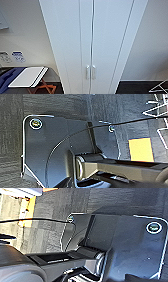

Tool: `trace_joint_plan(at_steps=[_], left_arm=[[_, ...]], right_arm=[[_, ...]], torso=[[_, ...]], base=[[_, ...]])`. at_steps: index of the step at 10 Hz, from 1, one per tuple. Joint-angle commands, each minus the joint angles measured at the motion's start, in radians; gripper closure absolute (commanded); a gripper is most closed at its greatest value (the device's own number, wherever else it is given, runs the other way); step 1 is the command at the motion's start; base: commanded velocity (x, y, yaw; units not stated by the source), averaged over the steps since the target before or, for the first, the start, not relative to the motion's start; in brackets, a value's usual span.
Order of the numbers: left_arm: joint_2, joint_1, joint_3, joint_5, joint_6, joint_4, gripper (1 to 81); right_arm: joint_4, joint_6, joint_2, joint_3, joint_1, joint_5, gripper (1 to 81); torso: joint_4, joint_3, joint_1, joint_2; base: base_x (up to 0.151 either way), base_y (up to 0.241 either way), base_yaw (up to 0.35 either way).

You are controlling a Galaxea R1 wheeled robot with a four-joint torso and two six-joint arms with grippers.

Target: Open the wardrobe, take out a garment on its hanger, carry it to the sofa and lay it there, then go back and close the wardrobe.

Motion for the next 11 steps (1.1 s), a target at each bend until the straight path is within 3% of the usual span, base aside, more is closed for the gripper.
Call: trace_joint_plan(at_steps=[1,5,11], left_arm=[[-0.134,-0.14,0.14,0.054,0.014,0.026,1.0],[-0.276,-0.217,0.328,0.044,0.014,0.22,1.0],[-0.431,-0.396,0.556,0.044,0.011,0.25,1.0]], right_arm=[[0.006,0.001,-0.112,0.152,0.123,-0.05,1.0],[0.003,-0.002,-0.175,0.271,0.225,-0.05,1.0],[-0.002,0.001,-0.295,0.479,0.395,-0.051,1.0]], torso=[[0.0,0.0,0.0,0.0],[0.0,0.0,0.001,0.0],[0.0,-0.001,0.001,0.001]], base=[[0.0,0.0,0.0],[0.0,0.0,0.0],[0.0,0.0,0.0]])
